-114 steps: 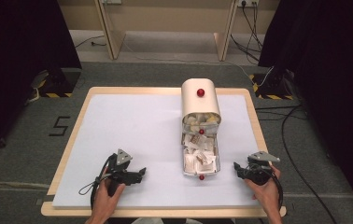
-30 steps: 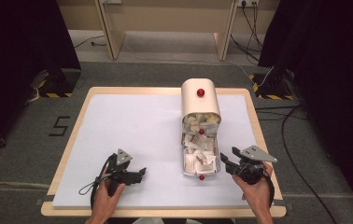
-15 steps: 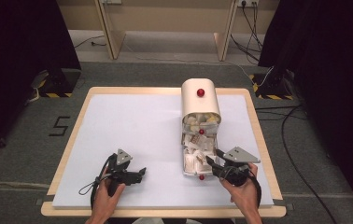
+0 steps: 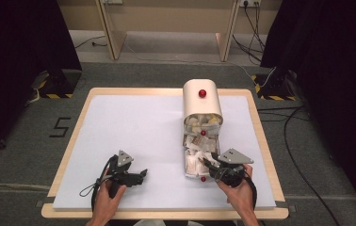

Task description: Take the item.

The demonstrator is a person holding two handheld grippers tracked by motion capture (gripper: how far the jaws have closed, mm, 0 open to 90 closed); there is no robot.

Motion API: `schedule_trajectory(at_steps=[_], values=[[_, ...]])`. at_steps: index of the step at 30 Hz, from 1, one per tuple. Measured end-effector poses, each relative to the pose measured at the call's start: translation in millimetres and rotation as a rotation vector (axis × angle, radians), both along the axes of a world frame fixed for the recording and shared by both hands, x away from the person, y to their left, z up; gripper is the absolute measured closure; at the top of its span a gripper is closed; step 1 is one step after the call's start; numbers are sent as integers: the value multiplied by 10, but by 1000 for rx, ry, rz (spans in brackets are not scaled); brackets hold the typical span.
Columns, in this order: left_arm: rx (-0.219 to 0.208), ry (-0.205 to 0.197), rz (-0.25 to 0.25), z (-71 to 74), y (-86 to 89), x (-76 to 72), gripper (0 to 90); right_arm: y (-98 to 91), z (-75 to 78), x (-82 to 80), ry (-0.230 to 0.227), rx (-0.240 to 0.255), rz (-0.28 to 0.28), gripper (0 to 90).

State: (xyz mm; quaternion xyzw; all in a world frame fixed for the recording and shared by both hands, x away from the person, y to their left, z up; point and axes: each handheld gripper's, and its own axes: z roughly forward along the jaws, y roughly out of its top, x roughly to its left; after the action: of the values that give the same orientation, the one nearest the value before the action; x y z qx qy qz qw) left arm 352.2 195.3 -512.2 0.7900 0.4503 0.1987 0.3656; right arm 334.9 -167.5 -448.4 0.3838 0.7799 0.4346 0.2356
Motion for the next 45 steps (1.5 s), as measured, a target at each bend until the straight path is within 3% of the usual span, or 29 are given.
schedule_trajectory(at_steps=[7,12,19,33,45], values=[[-2,0,1,0,-1,-1,120,30,-43,39,5,0,8,678],[-2,0,2,0,-1,-1,120,75,-96,47,12,-29,19,735],[-2,0,1,0,-1,-1,120,79,-53,19,-27,-39,23,836],[-2,0,0,0,0,0,120,18,124,-42,-83,2,20,855],[-1,0,0,0,0,0,120,-87,221,-52,-104,17,-9,858]])
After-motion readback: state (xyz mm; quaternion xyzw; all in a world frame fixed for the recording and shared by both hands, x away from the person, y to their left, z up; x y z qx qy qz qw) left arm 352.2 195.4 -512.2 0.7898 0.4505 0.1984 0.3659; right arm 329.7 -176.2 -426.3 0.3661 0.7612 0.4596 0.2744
